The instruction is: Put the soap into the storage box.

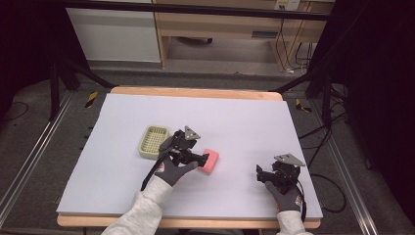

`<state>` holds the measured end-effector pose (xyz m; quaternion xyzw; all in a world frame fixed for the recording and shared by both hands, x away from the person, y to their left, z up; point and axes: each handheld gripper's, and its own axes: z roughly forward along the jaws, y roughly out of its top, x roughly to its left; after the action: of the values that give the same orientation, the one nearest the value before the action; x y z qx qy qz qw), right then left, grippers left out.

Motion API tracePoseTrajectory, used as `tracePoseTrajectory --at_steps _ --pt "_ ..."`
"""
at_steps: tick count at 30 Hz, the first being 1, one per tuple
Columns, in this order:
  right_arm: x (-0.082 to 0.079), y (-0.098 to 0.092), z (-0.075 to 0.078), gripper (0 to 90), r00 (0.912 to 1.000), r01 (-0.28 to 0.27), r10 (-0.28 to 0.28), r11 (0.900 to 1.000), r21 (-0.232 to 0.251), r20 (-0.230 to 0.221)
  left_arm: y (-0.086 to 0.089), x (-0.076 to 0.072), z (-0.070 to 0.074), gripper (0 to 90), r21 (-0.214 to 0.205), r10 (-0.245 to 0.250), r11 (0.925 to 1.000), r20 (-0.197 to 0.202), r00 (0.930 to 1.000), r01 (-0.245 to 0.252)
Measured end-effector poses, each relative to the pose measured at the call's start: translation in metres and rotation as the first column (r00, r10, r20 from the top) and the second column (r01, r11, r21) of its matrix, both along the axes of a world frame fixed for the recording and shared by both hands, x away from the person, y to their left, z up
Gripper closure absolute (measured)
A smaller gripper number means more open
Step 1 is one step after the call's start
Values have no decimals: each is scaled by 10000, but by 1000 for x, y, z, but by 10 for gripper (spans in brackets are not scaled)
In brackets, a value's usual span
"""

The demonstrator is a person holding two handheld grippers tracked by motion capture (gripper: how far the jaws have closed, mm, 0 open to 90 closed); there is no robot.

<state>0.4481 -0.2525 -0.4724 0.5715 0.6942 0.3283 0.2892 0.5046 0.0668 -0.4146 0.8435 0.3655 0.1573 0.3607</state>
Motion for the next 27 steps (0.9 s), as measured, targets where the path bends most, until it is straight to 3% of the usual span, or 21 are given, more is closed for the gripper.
tracePoseTrajectory --at_steps 8,27 --pt "0 0 0 65 10000 -23 23 10000 27 -6 -9 1 -4 176 251 -134 9996 -64 9999 135" --pt "0 1 0 67 10000 -53 53 10000 74 -54 -28 7 -14 181 416 -360 9984 -403 9985 376"
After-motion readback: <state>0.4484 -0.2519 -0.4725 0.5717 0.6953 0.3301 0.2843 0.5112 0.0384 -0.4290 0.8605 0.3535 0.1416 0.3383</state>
